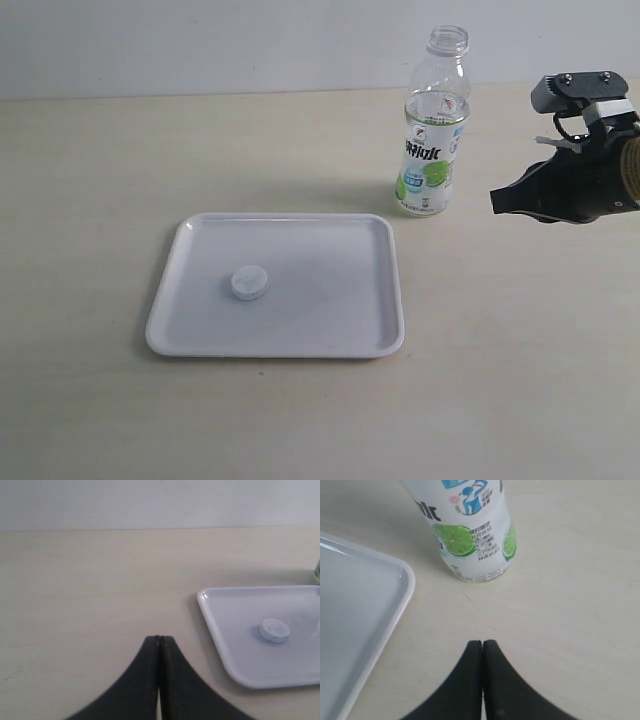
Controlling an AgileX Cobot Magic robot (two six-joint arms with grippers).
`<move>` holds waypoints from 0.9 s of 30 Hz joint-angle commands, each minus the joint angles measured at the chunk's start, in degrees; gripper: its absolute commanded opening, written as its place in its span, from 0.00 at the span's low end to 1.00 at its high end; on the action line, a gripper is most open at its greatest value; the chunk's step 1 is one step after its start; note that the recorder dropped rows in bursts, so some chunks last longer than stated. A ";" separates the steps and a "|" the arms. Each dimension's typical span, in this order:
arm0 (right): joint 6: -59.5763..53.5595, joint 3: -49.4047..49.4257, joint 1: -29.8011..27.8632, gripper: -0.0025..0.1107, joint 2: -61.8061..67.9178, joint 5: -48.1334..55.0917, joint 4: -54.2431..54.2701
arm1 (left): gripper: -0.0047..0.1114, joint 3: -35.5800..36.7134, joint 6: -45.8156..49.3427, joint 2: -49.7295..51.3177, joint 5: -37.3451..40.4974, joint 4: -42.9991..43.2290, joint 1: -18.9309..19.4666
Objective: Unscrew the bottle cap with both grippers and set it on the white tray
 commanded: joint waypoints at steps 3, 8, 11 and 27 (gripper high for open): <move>-0.13 0.28 -0.12 0.02 -0.40 -0.01 -0.04 | 0.04 0.01 -0.42 -0.27 -0.42 -0.29 0.14; -0.64 0.28 -0.12 0.02 -2.04 2.99 -0.04 | 0.04 0.01 -0.42 -0.27 -0.42 -0.29 0.14; 1.24 0.42 -0.12 0.02 -9.43 3.54 -0.04 | 0.04 0.01 -0.42 -0.27 -0.42 -0.29 0.14; 15.65 0.42 -0.12 0.02 -66.84 10.56 -0.04 | 0.04 0.01 -0.41 -0.27 -0.42 -0.29 0.14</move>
